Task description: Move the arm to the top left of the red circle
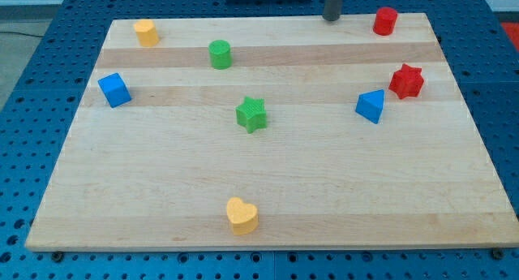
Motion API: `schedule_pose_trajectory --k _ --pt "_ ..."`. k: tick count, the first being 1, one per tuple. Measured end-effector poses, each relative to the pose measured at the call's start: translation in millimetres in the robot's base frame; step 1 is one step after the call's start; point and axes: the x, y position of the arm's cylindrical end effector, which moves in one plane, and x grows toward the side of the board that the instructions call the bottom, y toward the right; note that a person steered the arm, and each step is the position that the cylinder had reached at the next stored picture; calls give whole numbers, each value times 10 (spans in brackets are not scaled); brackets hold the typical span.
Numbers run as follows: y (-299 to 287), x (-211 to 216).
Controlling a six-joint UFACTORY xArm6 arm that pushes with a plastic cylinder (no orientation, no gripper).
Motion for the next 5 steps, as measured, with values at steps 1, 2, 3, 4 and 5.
schedule_pose_trajectory --k 1,2,3,4,5 --pt "117 -2" --pt "117 -3" --pt "230 -1" --pt "447 -3" --pt "447 -3"
